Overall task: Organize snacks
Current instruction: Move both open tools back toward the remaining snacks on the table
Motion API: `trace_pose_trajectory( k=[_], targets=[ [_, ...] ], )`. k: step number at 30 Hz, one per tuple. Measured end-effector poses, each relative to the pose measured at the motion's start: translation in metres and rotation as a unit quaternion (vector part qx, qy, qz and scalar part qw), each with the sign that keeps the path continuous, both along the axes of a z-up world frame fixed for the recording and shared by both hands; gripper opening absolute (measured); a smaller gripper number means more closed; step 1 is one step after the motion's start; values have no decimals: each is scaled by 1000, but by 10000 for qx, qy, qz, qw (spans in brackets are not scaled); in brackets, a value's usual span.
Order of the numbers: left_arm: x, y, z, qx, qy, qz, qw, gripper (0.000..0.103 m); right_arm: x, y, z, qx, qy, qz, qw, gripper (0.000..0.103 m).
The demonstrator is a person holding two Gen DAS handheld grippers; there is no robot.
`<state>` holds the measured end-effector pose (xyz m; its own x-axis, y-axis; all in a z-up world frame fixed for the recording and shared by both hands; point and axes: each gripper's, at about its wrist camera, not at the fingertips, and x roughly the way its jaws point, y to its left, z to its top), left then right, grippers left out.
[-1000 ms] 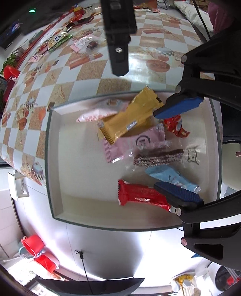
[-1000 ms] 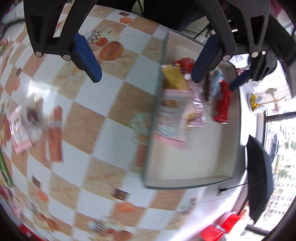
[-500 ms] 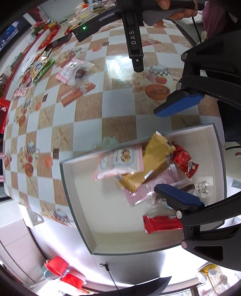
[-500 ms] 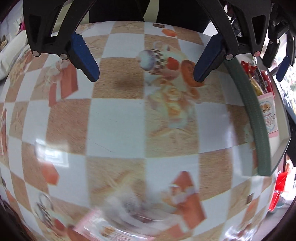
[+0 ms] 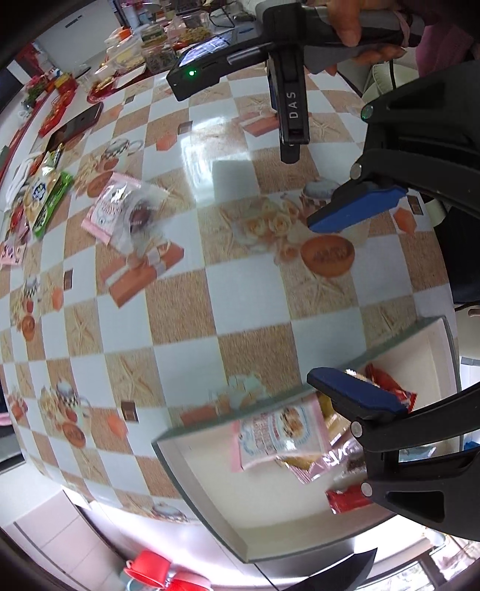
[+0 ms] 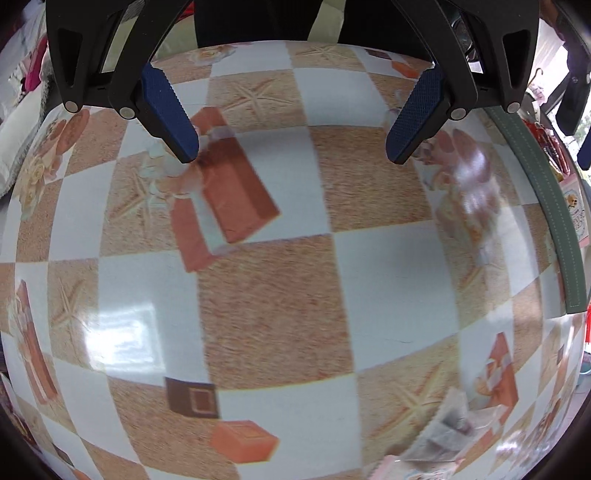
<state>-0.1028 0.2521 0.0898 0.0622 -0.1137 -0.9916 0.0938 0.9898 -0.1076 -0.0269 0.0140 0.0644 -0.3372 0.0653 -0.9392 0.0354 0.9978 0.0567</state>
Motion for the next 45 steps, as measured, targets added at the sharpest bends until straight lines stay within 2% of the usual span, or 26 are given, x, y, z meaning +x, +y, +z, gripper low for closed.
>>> trace_pose_trajectory(
  k=[7,13,20,22,26,28,31,34,36,38,41,43,45],
  targets=[
    [19,-20,-2,-56,38,56,10000,79,20,-31,9,-61,-248,97,9996,102],
    [23,-25,-5,-31,96,36,9999,79,75,-39,31,11,-723,212,9972,102],
    [27,-15,-13,-44,224,208,9995,79,151,-11,53,170,-1330,665,9887,102],
    [28,-12,-14,-45,247,273,9993,79,168,-1,55,250,-1397,779,9868,102],
    [30,-5,-19,-85,340,374,9987,79,194,9,52,242,-1496,634,9864,102],
    [32,-4,-20,-77,345,379,9987,79,204,17,45,151,-1474,859,9852,102],
    [33,-2,-21,-60,361,404,9985,79,211,30,31,94,-1476,1186,9819,102],
    [33,2,-22,-66,411,428,9982,79,212,28,20,197,-1335,953,9863,102],
    [34,2,-25,-41,454,419,9981,79,212,44,23,270,-1311,927,9867,102],
    [34,2,-27,-44,496,424,9979,79,198,49,24,433,-1200,1176,9848,102],
    [34,2,-29,-46,501,448,9977,79,175,50,28,985,-870,1331,9823,102],
    [33,3,-30,-28,508,448,9977,79,173,40,36,740,-1071,1396,9816,102],
    [33,3,-33,-16,526,477,9975,79,184,20,43,468,-1254,1156,9842,102]
  ],
)
